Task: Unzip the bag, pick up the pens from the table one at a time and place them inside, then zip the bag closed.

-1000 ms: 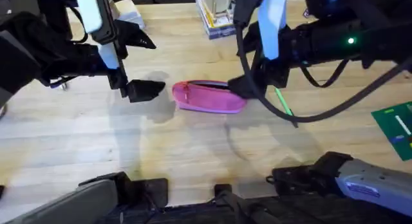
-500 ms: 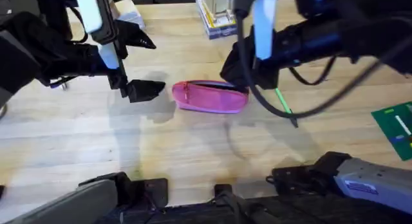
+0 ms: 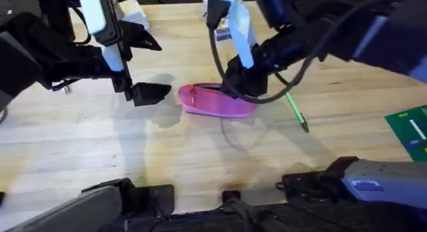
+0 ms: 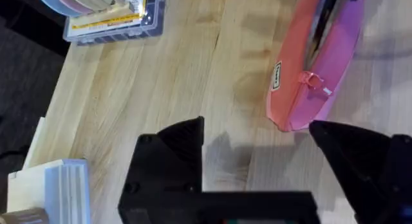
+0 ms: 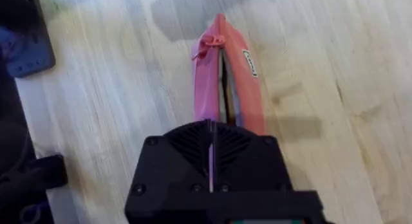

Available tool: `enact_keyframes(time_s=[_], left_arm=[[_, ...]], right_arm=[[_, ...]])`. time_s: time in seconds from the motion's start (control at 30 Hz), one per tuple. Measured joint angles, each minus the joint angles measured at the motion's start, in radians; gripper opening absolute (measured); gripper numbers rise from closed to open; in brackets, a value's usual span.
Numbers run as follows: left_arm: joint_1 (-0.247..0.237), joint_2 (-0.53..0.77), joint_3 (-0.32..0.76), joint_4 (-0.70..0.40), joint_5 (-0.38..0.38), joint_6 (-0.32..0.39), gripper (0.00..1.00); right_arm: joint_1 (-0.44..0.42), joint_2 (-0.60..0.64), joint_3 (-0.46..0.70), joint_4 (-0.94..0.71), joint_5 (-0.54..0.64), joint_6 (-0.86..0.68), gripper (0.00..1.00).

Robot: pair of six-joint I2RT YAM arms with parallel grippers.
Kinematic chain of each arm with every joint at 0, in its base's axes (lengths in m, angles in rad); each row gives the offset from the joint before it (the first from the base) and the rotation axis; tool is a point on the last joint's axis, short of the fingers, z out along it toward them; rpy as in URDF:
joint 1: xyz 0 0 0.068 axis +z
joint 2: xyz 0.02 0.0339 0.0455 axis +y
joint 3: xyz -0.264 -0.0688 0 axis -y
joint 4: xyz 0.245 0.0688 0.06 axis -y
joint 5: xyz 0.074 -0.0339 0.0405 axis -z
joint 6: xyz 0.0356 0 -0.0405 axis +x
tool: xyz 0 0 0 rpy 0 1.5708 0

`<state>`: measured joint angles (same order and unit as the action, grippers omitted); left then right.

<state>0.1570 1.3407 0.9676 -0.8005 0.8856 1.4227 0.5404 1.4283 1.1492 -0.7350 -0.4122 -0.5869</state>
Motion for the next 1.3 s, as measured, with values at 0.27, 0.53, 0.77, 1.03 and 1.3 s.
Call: enact_keyframes(time_s=[0.27, 0.53, 0.77, 1.03, 1.3], left_arm=[[0.0, 0.0, 0.0, 0.0, 0.0, 0.0, 0.993], [0.0, 0.0, 0.0, 0.0, 0.0, 0.0, 0.993], [0.0, 0.0, 0.0, 0.0, 0.0, 0.0, 0.993], [0.0, 0.0, 0.0, 0.0, 0.0, 0.0, 0.994], [0.0, 0.0, 0.0, 0.0, 0.0, 0.0, 0.993]], right_arm=[[0.0, 0.099, 0.0, 0.009, 0.024, 0.0, 0.033], [0.0, 0.111, 0.0, 0.07, 0.05, 0.0, 0.032], [0.0, 0.111, 0.0, 0.102, 0.091, 0.0, 0.032], [0.0, 0.118, 0.0, 0.102, 0.113, 0.0, 0.032], [0.018, 0.193, 0.0, 0.049, 0.093, 0.0, 0.032]])
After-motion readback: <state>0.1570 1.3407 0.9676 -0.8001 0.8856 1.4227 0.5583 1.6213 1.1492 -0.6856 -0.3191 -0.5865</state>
